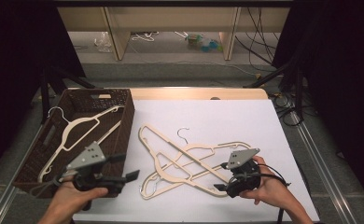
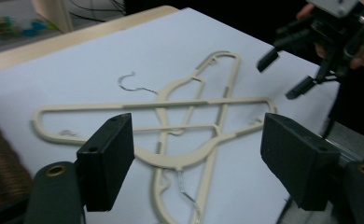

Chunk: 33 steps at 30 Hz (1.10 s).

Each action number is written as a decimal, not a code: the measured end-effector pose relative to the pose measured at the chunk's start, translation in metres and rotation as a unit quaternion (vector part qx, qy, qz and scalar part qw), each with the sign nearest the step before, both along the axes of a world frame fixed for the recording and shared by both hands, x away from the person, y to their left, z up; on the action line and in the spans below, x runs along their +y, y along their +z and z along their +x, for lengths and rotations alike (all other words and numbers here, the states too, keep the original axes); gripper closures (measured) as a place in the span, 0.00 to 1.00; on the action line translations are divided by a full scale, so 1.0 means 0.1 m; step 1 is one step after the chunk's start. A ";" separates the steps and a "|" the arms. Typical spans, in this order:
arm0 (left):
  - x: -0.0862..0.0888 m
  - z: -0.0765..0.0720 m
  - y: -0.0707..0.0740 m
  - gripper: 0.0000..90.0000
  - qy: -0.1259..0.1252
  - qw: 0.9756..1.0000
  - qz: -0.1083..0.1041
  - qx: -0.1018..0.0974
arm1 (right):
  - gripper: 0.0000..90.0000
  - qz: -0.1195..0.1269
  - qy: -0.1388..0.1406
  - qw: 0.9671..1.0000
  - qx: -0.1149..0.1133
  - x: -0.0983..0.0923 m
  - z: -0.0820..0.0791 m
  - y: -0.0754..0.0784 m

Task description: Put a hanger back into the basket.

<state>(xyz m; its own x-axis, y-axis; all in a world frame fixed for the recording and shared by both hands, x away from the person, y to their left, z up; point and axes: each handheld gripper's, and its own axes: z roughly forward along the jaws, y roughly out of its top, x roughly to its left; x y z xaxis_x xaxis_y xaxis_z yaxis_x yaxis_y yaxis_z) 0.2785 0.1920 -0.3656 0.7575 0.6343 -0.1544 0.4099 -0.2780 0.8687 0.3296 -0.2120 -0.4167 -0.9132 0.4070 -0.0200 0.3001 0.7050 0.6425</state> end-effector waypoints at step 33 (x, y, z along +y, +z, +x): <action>-0.23 -0.09 -0.77 0.20 -0.049 0.998 0.025 0.007 | 0.43 -0.076 0.018 0.994 0.075 0.37 0.06 -0.26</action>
